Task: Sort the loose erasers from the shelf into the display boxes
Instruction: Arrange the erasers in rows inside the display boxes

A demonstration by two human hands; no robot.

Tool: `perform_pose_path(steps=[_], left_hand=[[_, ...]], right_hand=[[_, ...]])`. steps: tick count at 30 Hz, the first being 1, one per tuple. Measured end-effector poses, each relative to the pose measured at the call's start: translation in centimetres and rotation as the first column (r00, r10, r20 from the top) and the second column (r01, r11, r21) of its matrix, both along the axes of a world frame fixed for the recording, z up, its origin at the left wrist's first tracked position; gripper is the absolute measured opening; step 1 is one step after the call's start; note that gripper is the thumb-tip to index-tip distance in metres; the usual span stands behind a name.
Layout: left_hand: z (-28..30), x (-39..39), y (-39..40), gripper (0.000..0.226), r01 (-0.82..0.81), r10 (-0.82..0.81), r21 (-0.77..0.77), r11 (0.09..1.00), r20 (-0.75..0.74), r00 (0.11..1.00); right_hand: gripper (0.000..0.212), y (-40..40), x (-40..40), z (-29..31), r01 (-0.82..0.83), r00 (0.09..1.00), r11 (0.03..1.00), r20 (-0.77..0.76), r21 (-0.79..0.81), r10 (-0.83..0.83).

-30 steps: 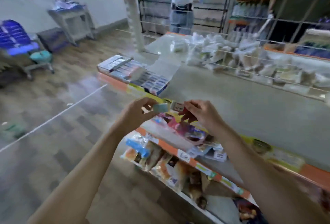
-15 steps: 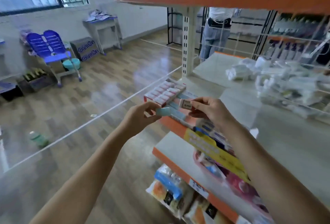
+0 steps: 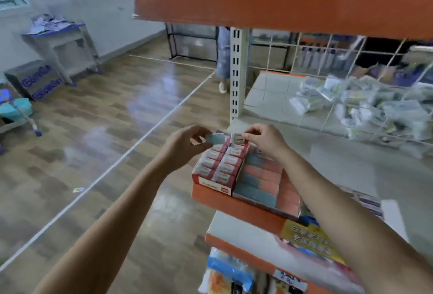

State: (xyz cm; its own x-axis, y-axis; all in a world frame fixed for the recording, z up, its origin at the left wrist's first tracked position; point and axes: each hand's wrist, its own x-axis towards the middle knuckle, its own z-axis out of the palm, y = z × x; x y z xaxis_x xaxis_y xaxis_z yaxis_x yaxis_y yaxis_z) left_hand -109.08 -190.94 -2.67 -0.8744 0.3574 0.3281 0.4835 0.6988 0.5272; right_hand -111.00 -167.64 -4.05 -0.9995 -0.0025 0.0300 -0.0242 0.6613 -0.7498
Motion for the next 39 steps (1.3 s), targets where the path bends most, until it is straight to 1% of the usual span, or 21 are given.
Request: perform_pose_path(steps=[5, 9, 15, 18, 22, 25, 29, 32, 39], left_hand=[[-0.1, -4.4, -0.8, 0.029, 0.138, -0.138, 0.011, 0.990, 0.028, 0.990], [-0.5, -6.6, -0.8, 0.029, 0.249, -0.250, 0.020, 0.968, 0.066, 0.966], [-0.9, -7.7, -0.2, 0.027, 0.338, -0.338, 0.030, 0.941, 0.164, 0.927], [-0.8, -7.5, 0.4, 0.029, 0.396, -0.391, 0.005, 0.918, 0.181, 0.903], [-0.3, -6.1, 2.1, 0.026, 0.463, -0.457, -0.010, 0.886, 0.153, 0.876], [0.1, -4.6, 4.4, 0.026, 0.516, -0.506, -0.051, 0.855, 0.135, 0.852], [0.1, -2.8, 7.8, 0.029, 0.543, -0.530, -0.146, 0.827, 0.123, 0.839], [-0.3, -1.9, 10.2, 0.033, 0.548, -0.533, -0.191, 0.814, 0.127, 0.837], [-1.1, 0.0, 14.3, 0.033, 0.494, -0.481, -0.294, 0.818, 0.121, 0.868]], right_hand=[[0.012, -1.0, -0.1, 0.3, 0.026, 0.997, 0.995, 0.064, 0.095, -0.032], [0.017, -1.4, 0.6, 0.6, 0.030, 0.994, 0.989, 0.101, 0.146, -0.045], [0.021, -2.7, 1.8, 0.8, 0.038, 0.997, 0.953, 0.053, 0.302, -0.056], [0.021, -2.8, 2.4, 1.1, 0.080, 0.995, 0.951, 0.032, 0.300, -0.094], [0.021, -1.0, 4.7, 2.0, 0.198, 0.980, 0.945, -0.028, 0.261, -0.198], [0.021, 1.1, 7.2, 2.5, 0.258, 0.965, 0.923, -0.042, 0.284, -0.257], [0.020, 3.6, 10.0, 2.4, 0.328, 0.943, 0.888, -0.056, 0.321, -0.328], [0.020, 4.8, 11.5, 2.0, 0.339, 0.938, 0.873, -0.059, 0.351, -0.341], [0.022, 6.5, 13.6, 1.5, 0.350, 0.935, 0.877, -0.070, 0.329, -0.347]])
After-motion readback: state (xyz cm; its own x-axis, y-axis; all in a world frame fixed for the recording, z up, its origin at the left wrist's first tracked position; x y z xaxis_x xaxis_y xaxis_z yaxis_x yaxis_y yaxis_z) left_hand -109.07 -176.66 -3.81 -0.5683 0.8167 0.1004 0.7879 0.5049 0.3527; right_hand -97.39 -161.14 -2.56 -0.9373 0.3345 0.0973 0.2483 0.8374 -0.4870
